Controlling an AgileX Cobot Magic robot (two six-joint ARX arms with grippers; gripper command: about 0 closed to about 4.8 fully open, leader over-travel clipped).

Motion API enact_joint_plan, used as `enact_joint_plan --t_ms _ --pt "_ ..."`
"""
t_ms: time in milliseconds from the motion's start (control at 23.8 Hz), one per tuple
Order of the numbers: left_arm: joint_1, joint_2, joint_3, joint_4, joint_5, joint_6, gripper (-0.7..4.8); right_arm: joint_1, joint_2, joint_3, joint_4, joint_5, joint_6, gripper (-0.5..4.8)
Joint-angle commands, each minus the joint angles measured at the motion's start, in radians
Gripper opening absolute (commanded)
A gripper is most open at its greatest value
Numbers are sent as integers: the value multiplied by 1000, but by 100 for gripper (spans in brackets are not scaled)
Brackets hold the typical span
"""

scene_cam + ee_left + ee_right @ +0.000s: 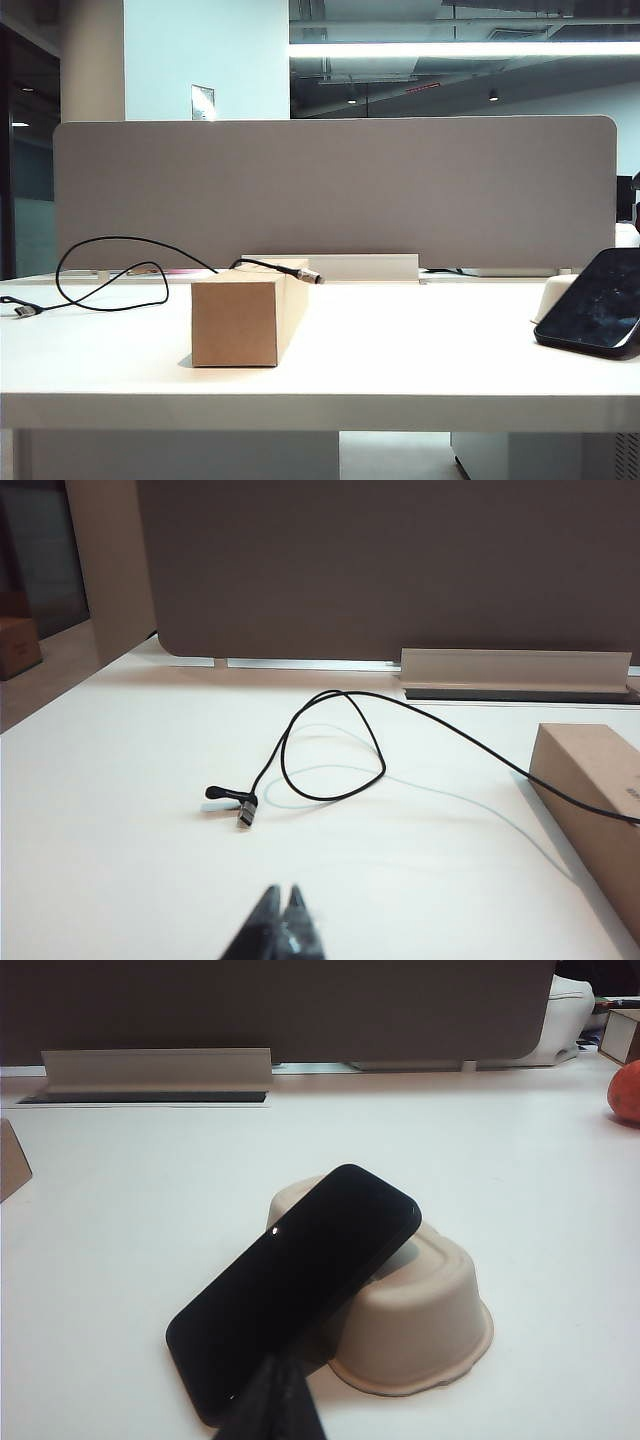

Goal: Pick up the charging cable and the phone, plug the charging cable into the charging port on the phone, and finally place them back on the table.

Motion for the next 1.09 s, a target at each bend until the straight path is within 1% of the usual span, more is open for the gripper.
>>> enact_joint_plan --t_ms 42,421,841,1094 --pt "-2 1 3 6 4 -3 -6 0 -2 -6 10 5 -2 -1" --pt "-2 1 3 7 4 -3 -6 0 -2 -6 10 5 -3 -1" --pt "-2 1 4 37 5 -3 -6 0 -2 -6 32 5 5 -1" --pt "-2 1 9 37 5 -3 -6 1 -2 19 32 5 5 -1"
